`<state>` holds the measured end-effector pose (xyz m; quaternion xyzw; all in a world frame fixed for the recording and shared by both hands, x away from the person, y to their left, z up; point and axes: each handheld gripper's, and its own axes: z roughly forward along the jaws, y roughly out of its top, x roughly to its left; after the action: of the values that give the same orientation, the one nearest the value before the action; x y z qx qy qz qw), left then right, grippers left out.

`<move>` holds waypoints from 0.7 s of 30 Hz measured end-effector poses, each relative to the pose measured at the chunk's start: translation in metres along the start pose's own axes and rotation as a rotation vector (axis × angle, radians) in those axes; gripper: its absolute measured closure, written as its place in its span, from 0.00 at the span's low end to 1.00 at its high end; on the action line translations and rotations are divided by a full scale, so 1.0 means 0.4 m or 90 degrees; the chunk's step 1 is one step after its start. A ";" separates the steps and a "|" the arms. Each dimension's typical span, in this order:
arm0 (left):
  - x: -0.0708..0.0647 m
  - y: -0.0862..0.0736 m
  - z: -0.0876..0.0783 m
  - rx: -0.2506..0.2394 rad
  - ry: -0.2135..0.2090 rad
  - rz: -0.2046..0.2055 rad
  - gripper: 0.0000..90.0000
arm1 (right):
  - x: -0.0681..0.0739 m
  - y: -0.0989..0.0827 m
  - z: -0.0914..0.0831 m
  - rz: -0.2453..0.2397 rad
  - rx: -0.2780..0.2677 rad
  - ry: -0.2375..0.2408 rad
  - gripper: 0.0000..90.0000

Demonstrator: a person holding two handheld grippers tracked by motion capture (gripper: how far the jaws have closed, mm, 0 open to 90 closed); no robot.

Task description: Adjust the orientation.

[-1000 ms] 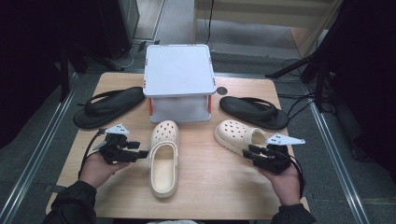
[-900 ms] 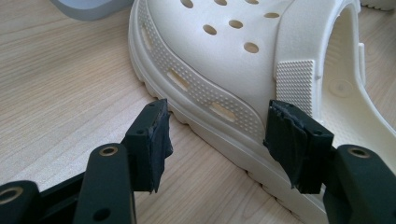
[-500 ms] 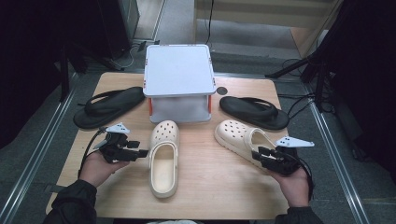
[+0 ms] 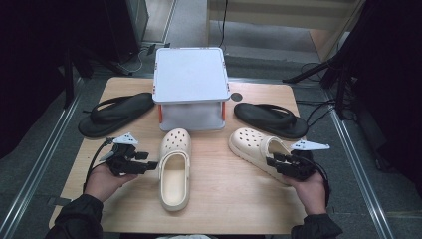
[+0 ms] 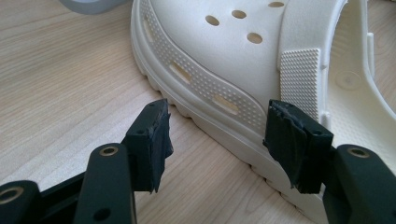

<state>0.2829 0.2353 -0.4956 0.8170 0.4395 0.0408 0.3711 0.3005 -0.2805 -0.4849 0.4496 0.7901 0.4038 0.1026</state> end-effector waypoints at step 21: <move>-0.018 -0.036 -0.029 -0.023 0.017 -0.009 0.46 | 0.006 0.051 0.084 -0.023 0.052 0.077 0.87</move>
<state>0.2641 0.2413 -0.4947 0.8063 0.4495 0.0567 0.3803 0.3296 -0.2549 -0.4917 0.4141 0.8186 0.3955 0.0434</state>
